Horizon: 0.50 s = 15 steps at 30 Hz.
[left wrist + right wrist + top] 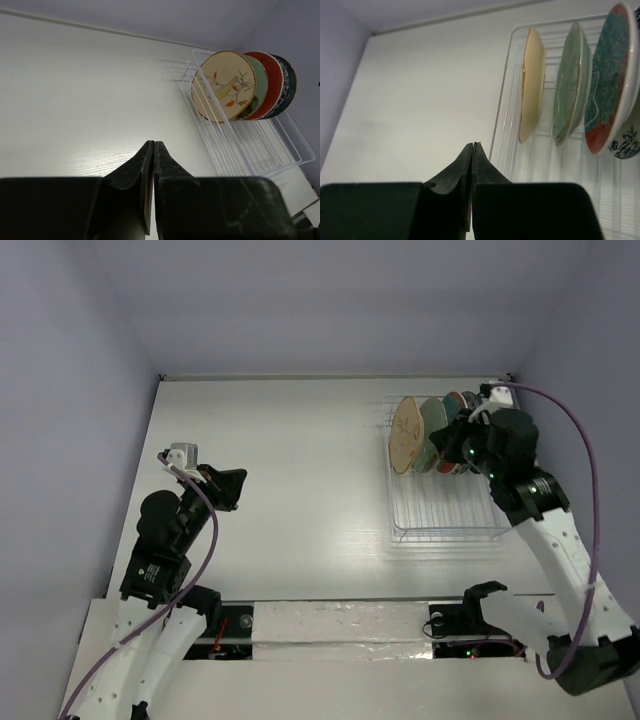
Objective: Unload the plates from the dish rack
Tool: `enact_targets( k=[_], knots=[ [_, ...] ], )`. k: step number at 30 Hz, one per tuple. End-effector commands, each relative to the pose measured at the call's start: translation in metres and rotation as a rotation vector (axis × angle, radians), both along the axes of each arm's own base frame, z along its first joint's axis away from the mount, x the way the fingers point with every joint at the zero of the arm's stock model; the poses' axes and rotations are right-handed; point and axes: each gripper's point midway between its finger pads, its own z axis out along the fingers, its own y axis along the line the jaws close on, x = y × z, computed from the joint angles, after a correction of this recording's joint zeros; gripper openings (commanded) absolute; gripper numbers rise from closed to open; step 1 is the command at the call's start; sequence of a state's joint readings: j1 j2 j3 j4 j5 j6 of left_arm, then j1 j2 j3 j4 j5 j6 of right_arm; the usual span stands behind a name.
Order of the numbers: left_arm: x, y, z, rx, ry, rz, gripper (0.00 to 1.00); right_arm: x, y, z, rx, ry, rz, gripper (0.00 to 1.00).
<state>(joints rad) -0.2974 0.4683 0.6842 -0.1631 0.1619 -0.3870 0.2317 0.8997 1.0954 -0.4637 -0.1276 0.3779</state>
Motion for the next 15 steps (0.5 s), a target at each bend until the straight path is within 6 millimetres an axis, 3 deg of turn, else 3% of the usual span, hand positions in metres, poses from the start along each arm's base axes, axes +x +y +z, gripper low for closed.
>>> enact_targets(
  k=[1,3,5,6,9,11,14,15],
  knots=[
    [0.004,0.002,-0.001,-0.013,0.005,0.023,0.0,0.031,-0.001,0.011,-0.105,-0.026,-0.112,0.0],
    [0.004,0.003,0.0,-0.015,0.001,0.028,0.06,0.045,-0.006,0.006,-0.148,0.003,-0.166,0.05],
    [0.002,0.004,0.002,-0.015,-0.006,0.029,0.19,0.063,-0.012,-0.012,-0.198,0.058,-0.222,0.25],
    [0.002,0.004,0.001,-0.015,-0.006,0.029,0.25,0.069,-0.013,-0.01,-0.205,0.057,-0.237,0.41],
    [0.002,0.006,0.001,-0.014,-0.006,0.04,0.37,0.088,-0.015,-0.024,-0.25,0.094,-0.275,0.54],
    [0.001,0.007,0.001,-0.014,-0.006,0.046,0.41,0.098,-0.017,-0.026,-0.272,0.108,-0.301,0.54],
    [0.0,0.006,0.003,-0.016,-0.016,0.041,0.45,0.112,-0.018,-0.044,-0.321,0.153,-0.316,0.54],
    [0.0,0.007,0.002,-0.014,-0.016,0.041,0.45,0.118,-0.015,-0.058,-0.34,0.188,-0.307,0.53]
  ],
)
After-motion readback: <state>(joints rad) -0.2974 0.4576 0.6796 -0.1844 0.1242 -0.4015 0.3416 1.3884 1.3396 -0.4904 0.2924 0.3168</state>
